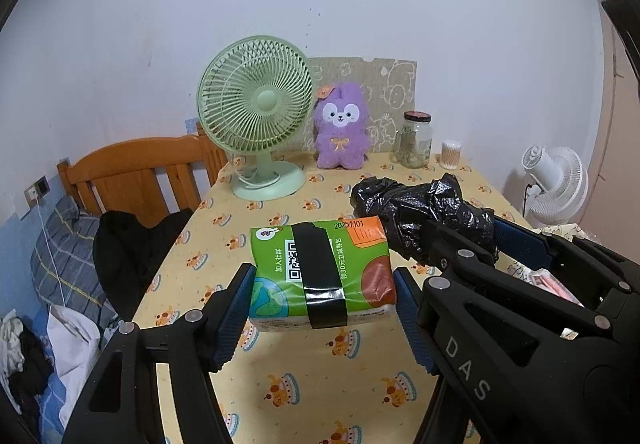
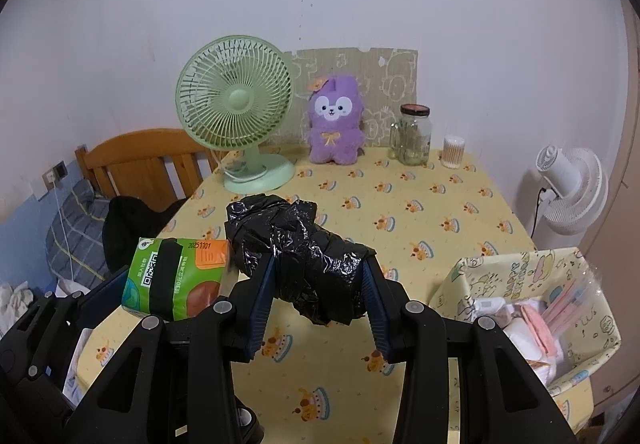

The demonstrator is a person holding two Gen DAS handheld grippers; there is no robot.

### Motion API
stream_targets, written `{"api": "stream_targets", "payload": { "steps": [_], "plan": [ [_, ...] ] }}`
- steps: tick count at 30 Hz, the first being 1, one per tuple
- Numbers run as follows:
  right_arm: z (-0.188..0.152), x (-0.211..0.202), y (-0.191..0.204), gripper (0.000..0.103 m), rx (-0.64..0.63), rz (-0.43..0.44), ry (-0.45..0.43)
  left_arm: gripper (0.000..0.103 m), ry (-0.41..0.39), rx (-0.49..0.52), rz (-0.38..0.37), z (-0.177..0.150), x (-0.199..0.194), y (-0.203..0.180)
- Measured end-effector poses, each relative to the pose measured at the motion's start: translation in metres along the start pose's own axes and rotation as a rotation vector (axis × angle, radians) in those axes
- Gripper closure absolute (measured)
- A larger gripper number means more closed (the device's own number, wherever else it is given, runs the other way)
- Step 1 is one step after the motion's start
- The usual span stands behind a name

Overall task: Organize soft objects
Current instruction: 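Lift and carry the tissue pack and black bag over the patterned storage box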

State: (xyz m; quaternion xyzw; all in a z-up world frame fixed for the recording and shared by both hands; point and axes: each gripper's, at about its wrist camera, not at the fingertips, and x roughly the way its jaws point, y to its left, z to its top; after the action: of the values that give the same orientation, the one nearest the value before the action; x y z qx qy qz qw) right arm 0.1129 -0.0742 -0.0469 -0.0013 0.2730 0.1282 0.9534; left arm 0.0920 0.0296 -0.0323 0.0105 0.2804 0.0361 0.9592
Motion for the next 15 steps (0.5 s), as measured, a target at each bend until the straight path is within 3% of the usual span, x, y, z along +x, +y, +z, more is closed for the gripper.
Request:
{"api": "stream_targets", "payload": {
  "steps": [15],
  "plan": [
    [0.005,-0.014,-0.029,0.058,0.012,-0.02,-0.024,0.033,-0.015,0.024,-0.021,0.006,-0.007,-0.03]
  ]
}}
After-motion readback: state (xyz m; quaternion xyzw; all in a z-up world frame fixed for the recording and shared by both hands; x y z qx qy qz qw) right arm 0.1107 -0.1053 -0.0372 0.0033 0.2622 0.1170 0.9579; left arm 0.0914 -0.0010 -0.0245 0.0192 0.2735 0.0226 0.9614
